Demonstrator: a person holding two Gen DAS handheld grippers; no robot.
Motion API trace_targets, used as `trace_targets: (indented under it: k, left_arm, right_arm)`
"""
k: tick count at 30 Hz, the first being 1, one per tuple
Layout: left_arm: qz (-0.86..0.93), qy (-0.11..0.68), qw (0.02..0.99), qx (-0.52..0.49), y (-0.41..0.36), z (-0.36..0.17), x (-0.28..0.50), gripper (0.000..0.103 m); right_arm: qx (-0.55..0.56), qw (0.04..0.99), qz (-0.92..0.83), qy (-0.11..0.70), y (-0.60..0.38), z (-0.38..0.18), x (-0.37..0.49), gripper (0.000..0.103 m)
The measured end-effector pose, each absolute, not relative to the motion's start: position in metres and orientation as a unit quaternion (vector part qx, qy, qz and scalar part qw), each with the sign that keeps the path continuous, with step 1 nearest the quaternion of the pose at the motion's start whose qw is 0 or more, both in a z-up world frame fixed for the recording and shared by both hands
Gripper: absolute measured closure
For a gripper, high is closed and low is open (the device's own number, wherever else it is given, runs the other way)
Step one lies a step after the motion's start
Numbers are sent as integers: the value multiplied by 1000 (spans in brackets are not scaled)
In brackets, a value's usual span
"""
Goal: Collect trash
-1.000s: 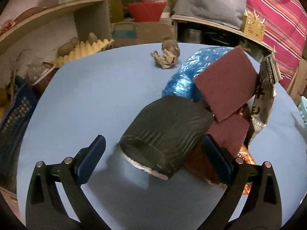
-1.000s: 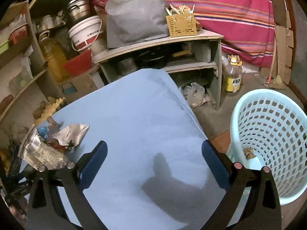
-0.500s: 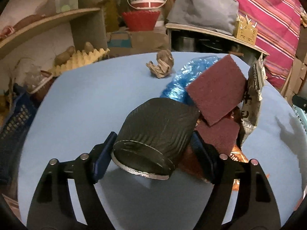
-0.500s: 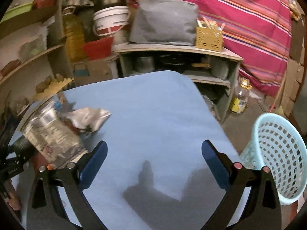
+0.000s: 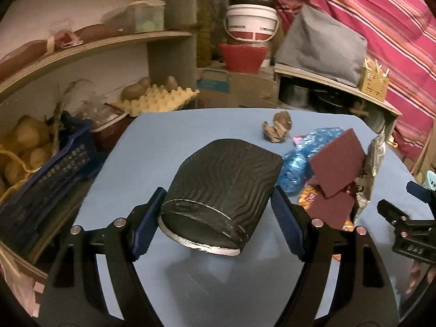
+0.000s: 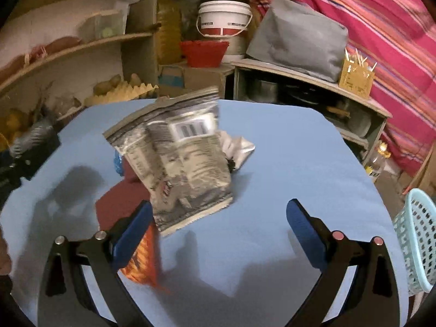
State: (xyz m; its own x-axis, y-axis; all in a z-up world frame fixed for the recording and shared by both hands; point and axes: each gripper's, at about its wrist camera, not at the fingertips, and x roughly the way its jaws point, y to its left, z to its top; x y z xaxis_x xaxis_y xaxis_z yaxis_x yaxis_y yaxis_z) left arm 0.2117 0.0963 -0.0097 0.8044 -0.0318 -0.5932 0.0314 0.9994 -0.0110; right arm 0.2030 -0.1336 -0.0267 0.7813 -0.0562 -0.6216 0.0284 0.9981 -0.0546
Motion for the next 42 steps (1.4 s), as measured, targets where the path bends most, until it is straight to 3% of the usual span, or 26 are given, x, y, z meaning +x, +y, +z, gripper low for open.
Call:
trace_targets:
  k: [10, 13, 14, 17, 23, 42]
  left_arm:
    - [8, 313, 950, -5, 123, -11, 209, 27]
    - [12, 310, 951, -7, 126, -9, 207, 27]
    - [13, 310, 951, -6, 126, -9, 207, 27]
    - [16, 307, 951, -1, 124, -9, 206, 27]
    - [19, 301, 954, 2, 115, -4, 206, 27]
    - [-36, 273, 961, 11, 15, 17, 195, 27]
  right_arm:
    - [-15, 947, -52, 316, -102, -23, 217, 8]
    - [-25, 947, -50, 315, -97, -21, 224, 30]
    - [-25, 947, -46, 317, -97, -21, 227, 44]
    - [-20, 945, -26, 326, -100, -21, 234, 70]
    - [0, 947, 4, 320, -120, -16, 227, 92]
    - [52, 955, 4, 293, -233, 13, 195, 91]
